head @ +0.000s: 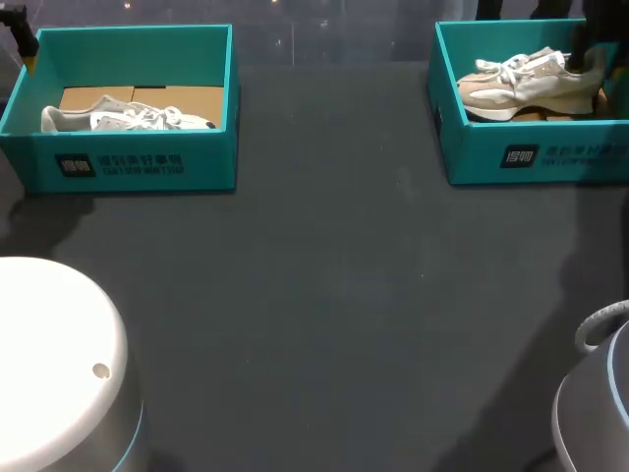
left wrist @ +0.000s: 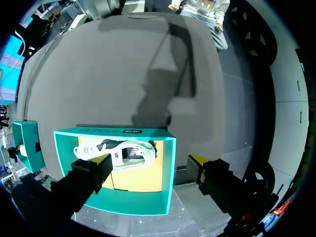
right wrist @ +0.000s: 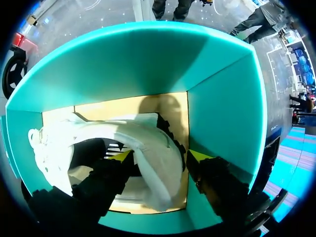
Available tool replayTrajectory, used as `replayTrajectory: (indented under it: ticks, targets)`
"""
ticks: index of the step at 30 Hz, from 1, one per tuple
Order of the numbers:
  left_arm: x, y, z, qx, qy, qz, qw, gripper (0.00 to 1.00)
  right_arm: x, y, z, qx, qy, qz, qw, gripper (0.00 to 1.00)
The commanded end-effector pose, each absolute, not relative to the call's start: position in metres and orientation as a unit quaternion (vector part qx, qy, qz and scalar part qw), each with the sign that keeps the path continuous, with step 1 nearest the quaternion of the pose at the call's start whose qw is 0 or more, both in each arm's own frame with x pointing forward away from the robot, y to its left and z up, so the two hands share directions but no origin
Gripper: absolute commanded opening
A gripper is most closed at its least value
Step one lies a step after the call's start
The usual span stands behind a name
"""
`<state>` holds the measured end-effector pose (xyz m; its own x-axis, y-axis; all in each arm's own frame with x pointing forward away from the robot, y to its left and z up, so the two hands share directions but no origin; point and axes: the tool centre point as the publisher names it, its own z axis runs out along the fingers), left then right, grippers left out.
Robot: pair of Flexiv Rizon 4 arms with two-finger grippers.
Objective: Take the shoe out of the shoebox, open the shoe tongue, remove and reinsert the insole, then place the shoe into the shoebox
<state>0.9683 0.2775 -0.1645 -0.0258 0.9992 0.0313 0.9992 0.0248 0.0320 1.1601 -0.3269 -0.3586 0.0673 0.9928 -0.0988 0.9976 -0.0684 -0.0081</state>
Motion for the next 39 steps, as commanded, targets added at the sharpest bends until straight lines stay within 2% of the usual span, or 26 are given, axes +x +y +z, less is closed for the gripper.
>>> replayTrajectory:
  ticks: [1,4,13,17,19,25,29,31,39]
  targets:
    - [0.967,0.278,-0.164,-0.698,-0.716,-0.024,0.000,1.00,1.169,-0.328,-0.363,0.729,0.683,-0.045,0.023,0.57]
    - [0.967,0.278,-0.164,-0.698,-0.716,-0.024,0.000,1.00,1.169,-0.328,-0.364,0.729,0.683,-0.046,0.022,0.49]
    - [0.967,0.278,-0.164,-0.698,-0.716,-0.024,0.000,1.00,1.167,-0.330,-0.364,0.730,0.682,-0.047,0.024,0.40]
    - [0.967,0.278,-0.164,-0.698,-0.716,-0.024,0.000,1.00,1.165,-0.331,-0.359,0.731,0.679,-0.050,0.036,0.26]
    - [0.967,0.278,-0.164,-0.698,-0.716,-0.024,0.000,1.00,1.165,-0.332,-0.356,0.732,0.678,-0.051,0.041,0.13]
    - [0.967,0.278,-0.164,-0.698,-0.716,-0.024,0.000,1.00,1.165,-0.334,-0.349,0.734,0.675,-0.051,0.055,0.04]
    - [0.967,0.278,-0.164,-0.698,-0.716,-0.024,0.000,1.00,1.165,-0.334,-0.345,0.735,0.673,-0.051,0.060,0.04]
    - [0.967,0.278,-0.164,-0.698,-0.716,-0.024,0.000,1.00,1.165,-0.335,-0.343,0.736,0.673,-0.051,0.062,0.00]
    - [0.967,0.278,-0.164,-0.698,-0.716,-0.024,0.000,1.00,1.165,-0.338,-0.331,0.738,0.670,-0.045,0.072,0.00]
